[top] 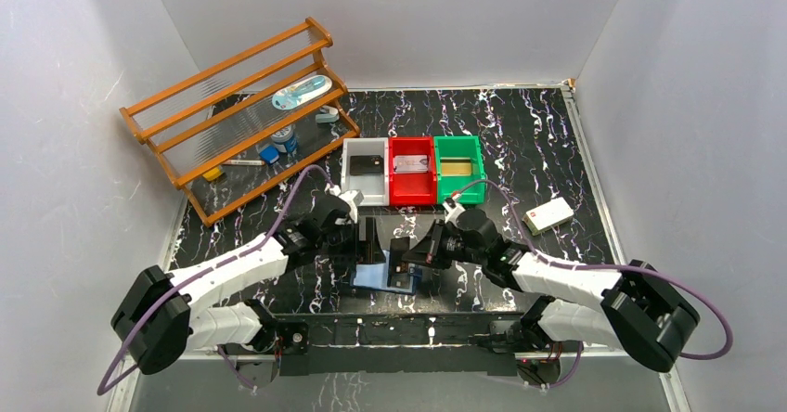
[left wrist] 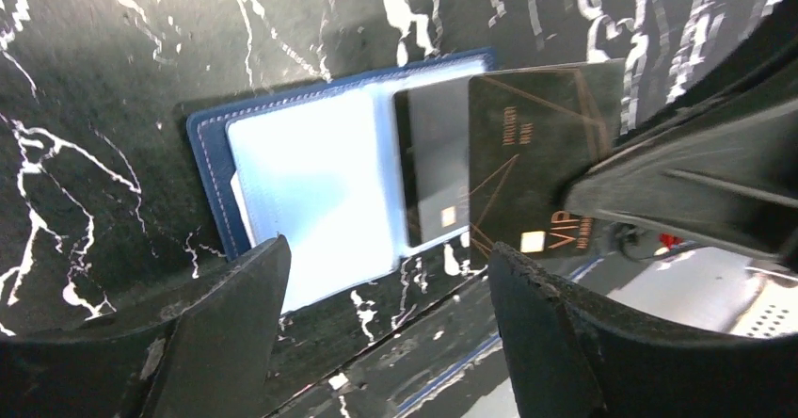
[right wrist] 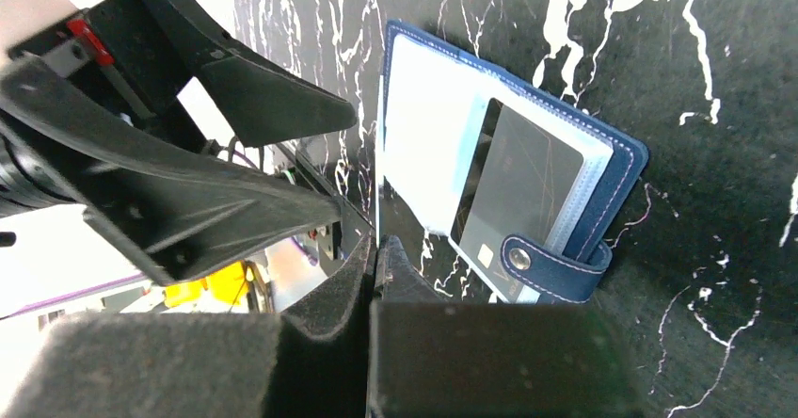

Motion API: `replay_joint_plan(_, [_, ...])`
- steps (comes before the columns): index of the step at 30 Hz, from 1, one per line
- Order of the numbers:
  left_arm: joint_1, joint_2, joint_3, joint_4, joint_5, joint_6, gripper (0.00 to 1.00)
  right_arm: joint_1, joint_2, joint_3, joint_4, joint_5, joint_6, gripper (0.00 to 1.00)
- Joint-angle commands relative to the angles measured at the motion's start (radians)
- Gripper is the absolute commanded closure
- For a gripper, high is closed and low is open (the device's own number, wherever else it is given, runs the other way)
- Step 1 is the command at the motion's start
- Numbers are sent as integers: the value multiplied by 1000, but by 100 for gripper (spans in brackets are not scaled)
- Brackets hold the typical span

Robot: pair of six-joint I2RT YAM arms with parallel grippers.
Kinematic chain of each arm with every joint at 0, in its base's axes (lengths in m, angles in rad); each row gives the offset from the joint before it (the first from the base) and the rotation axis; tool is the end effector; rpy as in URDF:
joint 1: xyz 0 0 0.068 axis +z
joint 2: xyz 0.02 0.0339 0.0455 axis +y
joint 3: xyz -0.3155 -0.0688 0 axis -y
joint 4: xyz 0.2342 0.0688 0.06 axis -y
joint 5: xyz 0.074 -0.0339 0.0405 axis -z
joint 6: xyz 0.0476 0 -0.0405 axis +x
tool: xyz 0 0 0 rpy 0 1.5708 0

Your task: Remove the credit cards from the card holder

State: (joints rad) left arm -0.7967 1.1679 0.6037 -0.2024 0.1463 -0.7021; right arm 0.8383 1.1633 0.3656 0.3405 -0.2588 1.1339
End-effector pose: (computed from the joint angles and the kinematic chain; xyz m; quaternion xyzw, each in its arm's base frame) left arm 0.1443 -0.1575 0.2452 0.0720 0.9154 -0.3151 0.2399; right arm 0.1308 0.1637 0.2245 0.0565 0.8427 0.4975 0.1979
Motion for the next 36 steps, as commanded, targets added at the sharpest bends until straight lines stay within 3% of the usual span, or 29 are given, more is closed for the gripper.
replay_joint_plan(1, [86, -61, 52, 5, 138, 27, 23, 1, -69, -56, 65, 78, -23, 100])
replay_joint_plan(7, [157, -123, -56, 230, 349, -29, 23, 1, -123, -82, 172, 87, -22, 100])
replay_joint_plan(19, [156, -65, -191, 692, 538, -223, 35, 0, -126, -104, 370, 0, 7, 100])
replay_joint_plan(29, [156, -36, -224, 824, 579, -255, 46, 1, -63, -116, 515, -80, 47, 100])
replay_joint_plan(36, [157, -66, -234, 804, 551, -221, 57, -2, -64, -131, 534, -87, 55, 100])
